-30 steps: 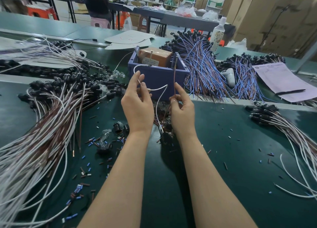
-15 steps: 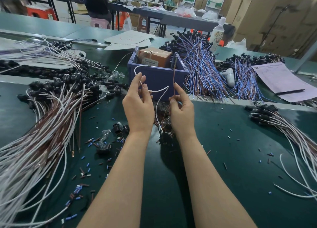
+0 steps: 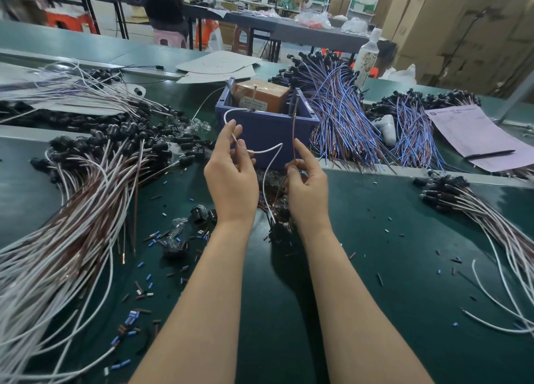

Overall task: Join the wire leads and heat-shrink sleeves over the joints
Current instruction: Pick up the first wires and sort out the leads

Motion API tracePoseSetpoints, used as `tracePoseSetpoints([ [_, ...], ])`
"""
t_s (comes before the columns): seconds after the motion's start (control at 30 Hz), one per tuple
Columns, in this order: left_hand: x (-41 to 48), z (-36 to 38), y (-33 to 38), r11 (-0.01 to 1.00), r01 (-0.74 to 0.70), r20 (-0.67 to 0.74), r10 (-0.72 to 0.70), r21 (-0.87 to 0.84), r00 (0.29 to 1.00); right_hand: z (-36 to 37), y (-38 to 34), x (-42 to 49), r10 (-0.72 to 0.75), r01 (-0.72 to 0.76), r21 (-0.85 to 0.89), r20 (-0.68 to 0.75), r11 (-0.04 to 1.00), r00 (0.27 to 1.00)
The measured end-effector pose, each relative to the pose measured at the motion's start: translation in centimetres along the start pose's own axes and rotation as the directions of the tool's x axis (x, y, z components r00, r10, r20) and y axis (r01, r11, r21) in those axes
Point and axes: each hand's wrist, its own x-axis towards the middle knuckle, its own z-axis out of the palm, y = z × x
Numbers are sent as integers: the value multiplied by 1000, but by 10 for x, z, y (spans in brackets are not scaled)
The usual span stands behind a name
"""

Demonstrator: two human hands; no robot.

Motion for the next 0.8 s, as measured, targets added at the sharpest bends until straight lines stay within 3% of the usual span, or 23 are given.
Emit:
tracePoseSetpoints([
  [0.37, -2, 2, 2, 996, -65, 33, 67, -57, 997, -1, -2, 0, 14, -14, 7, -8, 1000, 1000],
  [0.8, 2, 1, -7, 995, 61, 29, -59, -77, 998, -1, -3, -1, 1, -1, -14, 2, 1000, 1000],
])
